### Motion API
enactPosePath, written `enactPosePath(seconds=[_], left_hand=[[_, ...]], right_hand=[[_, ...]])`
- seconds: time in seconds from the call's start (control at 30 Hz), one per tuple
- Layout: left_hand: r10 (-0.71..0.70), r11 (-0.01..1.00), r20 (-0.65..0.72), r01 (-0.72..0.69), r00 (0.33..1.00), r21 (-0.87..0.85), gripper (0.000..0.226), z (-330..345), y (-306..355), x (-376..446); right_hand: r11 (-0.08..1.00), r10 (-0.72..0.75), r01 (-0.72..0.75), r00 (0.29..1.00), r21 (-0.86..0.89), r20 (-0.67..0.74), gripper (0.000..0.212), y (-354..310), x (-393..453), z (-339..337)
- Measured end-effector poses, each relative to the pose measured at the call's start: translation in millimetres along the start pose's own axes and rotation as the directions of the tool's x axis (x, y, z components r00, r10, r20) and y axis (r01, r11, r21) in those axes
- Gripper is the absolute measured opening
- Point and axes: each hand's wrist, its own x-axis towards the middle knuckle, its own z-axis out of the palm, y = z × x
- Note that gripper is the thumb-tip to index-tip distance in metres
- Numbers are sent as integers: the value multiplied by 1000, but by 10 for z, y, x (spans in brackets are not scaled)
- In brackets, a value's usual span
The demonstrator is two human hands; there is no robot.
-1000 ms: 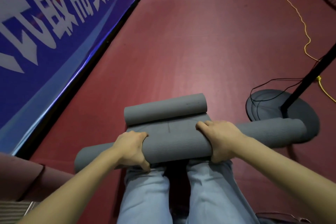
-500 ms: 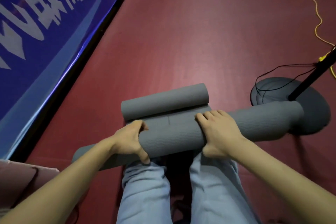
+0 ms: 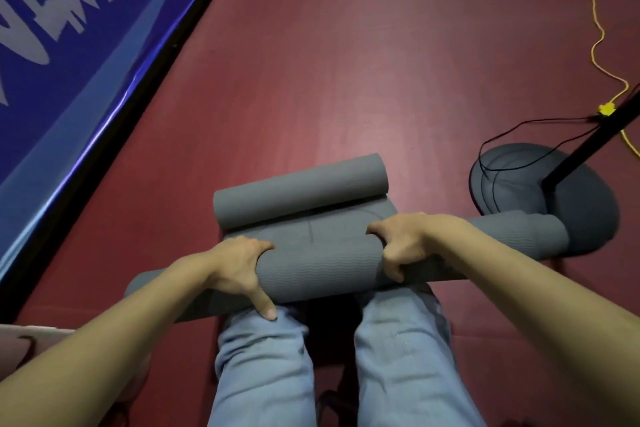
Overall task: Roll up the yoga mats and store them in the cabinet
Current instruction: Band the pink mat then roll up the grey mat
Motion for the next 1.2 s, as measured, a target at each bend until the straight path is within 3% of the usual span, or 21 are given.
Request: enactPosePath(seconds=[0.13, 0.3, 0.4, 0.57, 0.7, 0.87, 1.1, 1.2], left_hand=[[4, 1000, -74, -4, 997, 0, 112, -56, 10, -10], [-15, 1000, -174, 11, 985, -23, 114, -46, 172, -267], [-30, 999, -181, 25, 983, -29, 123, 58, 282, -489], [16, 1000, -248, -9, 969, 26, 107, 292, 431, -827], [54, 997, -237, -37, 970, 73, 94, 404, 510, -1045], [46, 994, -159, -29, 986, 104, 101, 548, 563, -1112], [53, 996, -165, -40, 985, 82, 96, 857, 409, -1241], [54, 998, -181, -47, 982, 43, 92, 928, 360, -1237]], right_hand=[[998, -33, 29, 997, -60, -67, 99, 23, -111, 6], [999, -2, -2, 992, -37, -128, 97, -83, -406, -98], [994, -5, -12, 988, -112, -152, 90, -177, -619, -15], [980, -31, -12, 976, -197, -214, 85, -220, -1035, 224], [967, -22, -47, 964, -249, -266, 93, -301, -1294, 503], [976, 8, -55, 976, -209, -217, 102, -392, -1387, 813], [978, -1, -53, 967, -204, -254, 97, -526, -1430, 1202], [983, 16, -53, 978, -175, -206, 99, -575, -1379, 1123]])
